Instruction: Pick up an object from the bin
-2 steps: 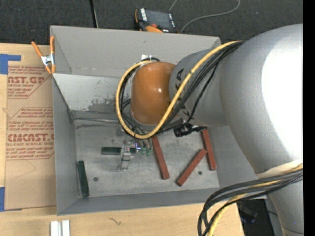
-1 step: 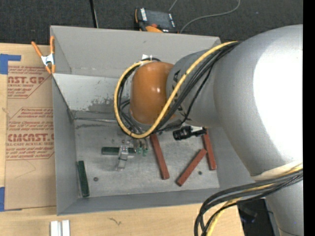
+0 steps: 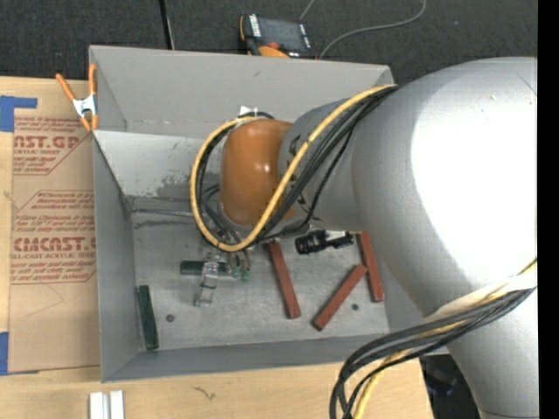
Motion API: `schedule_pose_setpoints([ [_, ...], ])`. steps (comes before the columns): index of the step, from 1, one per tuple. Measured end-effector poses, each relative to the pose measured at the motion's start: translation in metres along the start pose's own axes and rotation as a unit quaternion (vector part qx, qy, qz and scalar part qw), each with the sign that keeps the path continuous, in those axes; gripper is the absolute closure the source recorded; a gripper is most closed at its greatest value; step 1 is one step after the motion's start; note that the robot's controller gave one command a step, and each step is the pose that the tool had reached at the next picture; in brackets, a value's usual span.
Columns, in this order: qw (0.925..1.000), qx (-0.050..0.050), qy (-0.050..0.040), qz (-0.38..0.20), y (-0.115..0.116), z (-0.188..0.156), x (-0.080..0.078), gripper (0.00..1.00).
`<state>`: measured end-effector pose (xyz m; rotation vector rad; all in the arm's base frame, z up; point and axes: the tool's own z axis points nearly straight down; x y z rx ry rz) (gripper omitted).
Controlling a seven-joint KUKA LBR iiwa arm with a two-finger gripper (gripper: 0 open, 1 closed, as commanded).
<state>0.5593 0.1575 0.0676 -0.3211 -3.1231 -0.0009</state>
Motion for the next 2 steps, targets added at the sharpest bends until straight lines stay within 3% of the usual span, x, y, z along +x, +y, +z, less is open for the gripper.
schedule_pose_setpoints([
  [1, 1.0000, 0.000, -0.0010, 0.000, 0.0005, 0.0004, 0.0002, 0.00],
  [2, 1.0000, -0.001, -0.0014, 0.000, 0.0008, -0.0008, -0.0004, 1.00],
])
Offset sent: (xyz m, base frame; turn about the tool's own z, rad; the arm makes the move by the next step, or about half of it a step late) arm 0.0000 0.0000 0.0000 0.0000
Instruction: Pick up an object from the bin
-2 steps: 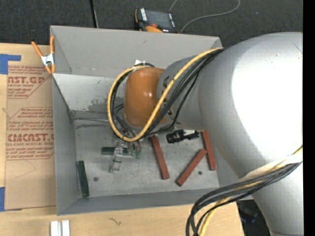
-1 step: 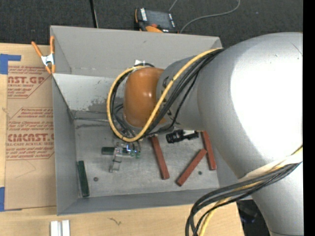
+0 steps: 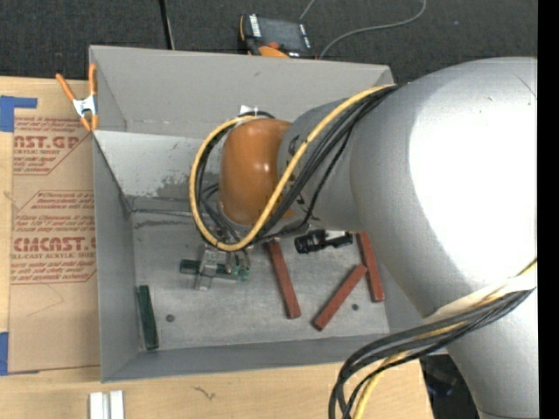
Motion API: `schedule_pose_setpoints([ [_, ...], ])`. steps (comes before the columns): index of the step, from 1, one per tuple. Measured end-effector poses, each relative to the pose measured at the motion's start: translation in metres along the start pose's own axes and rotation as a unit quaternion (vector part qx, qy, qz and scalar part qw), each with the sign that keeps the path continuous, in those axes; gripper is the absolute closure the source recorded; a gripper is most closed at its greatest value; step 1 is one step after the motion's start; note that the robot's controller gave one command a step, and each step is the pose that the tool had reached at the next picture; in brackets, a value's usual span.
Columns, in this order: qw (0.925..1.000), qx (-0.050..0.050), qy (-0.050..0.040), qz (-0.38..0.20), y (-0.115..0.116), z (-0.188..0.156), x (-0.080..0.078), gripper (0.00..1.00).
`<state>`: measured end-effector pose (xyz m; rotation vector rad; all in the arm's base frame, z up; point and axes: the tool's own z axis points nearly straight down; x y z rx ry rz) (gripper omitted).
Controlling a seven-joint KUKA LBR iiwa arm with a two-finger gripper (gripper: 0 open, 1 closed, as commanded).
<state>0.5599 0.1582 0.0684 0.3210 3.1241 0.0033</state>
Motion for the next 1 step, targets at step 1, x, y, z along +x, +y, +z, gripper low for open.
schedule_pose_setpoints([
  [1, 1.0000, -0.001, -0.0019, 0.000, 0.0011, -0.0482, -0.0011, 1.00],
])
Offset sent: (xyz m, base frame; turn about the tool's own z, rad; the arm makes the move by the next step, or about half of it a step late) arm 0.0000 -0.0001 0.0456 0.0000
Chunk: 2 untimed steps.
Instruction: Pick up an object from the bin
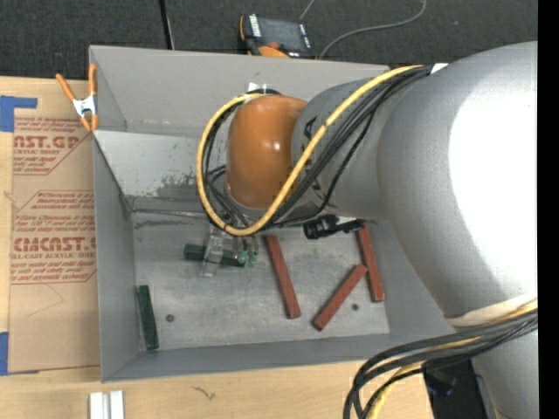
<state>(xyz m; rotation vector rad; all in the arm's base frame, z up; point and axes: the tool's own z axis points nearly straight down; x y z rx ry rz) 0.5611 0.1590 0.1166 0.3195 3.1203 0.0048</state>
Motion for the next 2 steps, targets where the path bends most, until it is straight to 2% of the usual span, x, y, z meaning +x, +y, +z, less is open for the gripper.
schedule_pose_setpoints([
  [1, 1.0000, 0.000, 0.0000, 0.000, 0.0012, -0.0438, -0.0011, 1.00],
  [2, 1.0000, 0.001, 0.0014, -0.001, 0.0020, -0.0513, -0.0013, 1.00],
])
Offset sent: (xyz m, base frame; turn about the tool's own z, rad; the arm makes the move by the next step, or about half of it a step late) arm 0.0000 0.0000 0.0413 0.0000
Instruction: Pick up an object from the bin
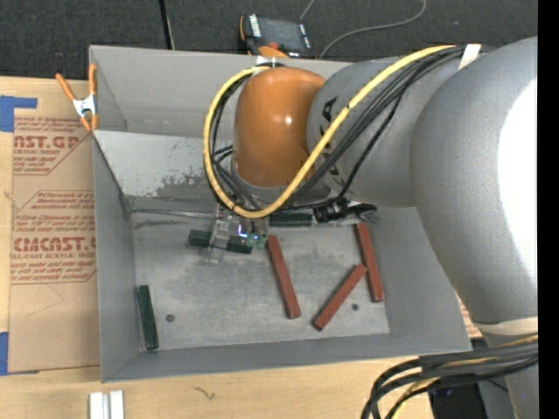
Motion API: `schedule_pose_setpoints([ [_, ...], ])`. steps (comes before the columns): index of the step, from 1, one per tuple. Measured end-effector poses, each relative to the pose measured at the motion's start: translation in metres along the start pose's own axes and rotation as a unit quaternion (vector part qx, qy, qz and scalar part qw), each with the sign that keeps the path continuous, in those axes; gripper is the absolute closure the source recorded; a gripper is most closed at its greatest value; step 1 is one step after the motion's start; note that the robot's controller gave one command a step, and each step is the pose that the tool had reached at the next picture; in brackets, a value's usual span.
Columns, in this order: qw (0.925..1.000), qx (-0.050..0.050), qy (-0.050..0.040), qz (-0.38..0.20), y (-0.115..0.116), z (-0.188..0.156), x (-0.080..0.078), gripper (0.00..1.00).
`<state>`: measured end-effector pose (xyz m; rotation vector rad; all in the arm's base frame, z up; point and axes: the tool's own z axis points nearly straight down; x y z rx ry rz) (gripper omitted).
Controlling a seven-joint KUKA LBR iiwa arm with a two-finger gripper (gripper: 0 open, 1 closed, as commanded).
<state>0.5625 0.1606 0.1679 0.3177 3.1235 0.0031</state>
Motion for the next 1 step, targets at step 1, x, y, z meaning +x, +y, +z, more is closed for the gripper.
schedule_pose_setpoints([
  [1, 1.0000, -0.001, -0.0010, 0.000, 0.0008, -0.0294, -0.0008, 1.00],
])
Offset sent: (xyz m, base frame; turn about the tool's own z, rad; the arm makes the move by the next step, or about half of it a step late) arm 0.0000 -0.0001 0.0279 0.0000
